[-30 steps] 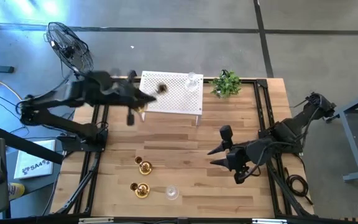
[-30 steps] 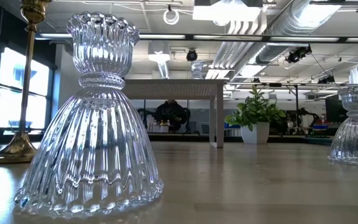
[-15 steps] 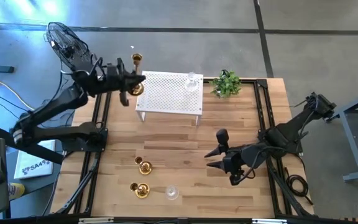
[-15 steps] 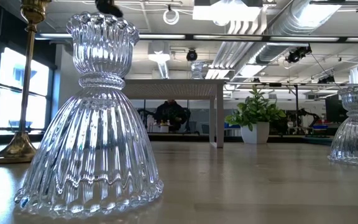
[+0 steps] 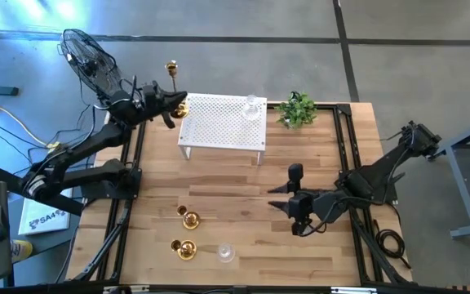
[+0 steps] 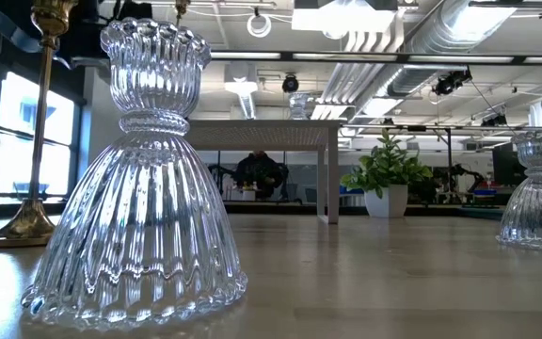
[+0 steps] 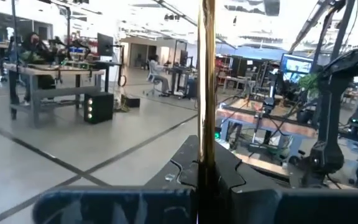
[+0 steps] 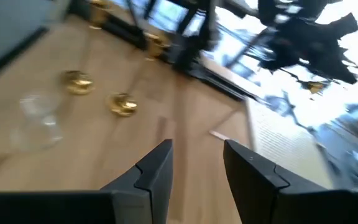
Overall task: Pick & Place candle stick holders
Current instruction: Put the bottom right gold candle holder on the shelf
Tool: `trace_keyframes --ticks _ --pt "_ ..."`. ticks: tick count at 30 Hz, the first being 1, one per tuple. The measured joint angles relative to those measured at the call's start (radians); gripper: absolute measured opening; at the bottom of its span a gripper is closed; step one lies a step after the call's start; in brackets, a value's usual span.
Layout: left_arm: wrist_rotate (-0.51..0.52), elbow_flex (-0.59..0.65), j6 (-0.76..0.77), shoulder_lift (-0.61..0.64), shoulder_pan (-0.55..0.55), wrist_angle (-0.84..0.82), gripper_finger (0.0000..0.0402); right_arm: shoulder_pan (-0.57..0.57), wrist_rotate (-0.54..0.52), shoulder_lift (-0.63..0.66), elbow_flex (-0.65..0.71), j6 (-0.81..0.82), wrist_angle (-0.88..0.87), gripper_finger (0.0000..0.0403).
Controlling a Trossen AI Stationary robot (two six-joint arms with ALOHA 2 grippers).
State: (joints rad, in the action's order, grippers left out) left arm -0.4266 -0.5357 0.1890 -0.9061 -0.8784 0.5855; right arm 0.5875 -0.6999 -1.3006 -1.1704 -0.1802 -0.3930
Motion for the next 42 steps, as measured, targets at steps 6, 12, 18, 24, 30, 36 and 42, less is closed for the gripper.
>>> trace_keyframes --ticks 6,12,18,24,30,36,42 --pt "-0.041 0.004 0.000 -0.070 0.002 0.053 0.0000 -0.020 -0.211 0.000 0.028 0.050 0.006 0.0133" --pt "-0.062 0.004 0.033 -0.187 0.001 0.195 0.0000 -0.050 -0.263 0.000 0.042 0.100 0.015 0.0133" --pt "-0.108 0.003 0.052 -0.273 0.002 0.347 0.0000 -0.065 -0.253 0.000 0.042 0.103 0.013 0.0133" --pt "-0.107 0.003 0.052 -0.328 0.002 0.367 0.0000 -0.065 -0.275 0.000 0.042 0.102 -0.007 0.0133" --pt "-0.135 0.002 0.086 -0.374 0.002 0.464 0.0000 -0.081 -0.296 0.000 0.041 0.095 -0.018 0.0133" --pt "-0.147 -0.011 0.086 -0.386 0.002 0.467 0.0000 -0.125 -0.247 0.000 0.041 0.110 -0.038 0.0133" --pt "-0.148 -0.014 0.086 -0.386 0.002 0.458 0.0000 -0.151 -0.208 0.000 0.041 0.120 -0.044 0.0133"
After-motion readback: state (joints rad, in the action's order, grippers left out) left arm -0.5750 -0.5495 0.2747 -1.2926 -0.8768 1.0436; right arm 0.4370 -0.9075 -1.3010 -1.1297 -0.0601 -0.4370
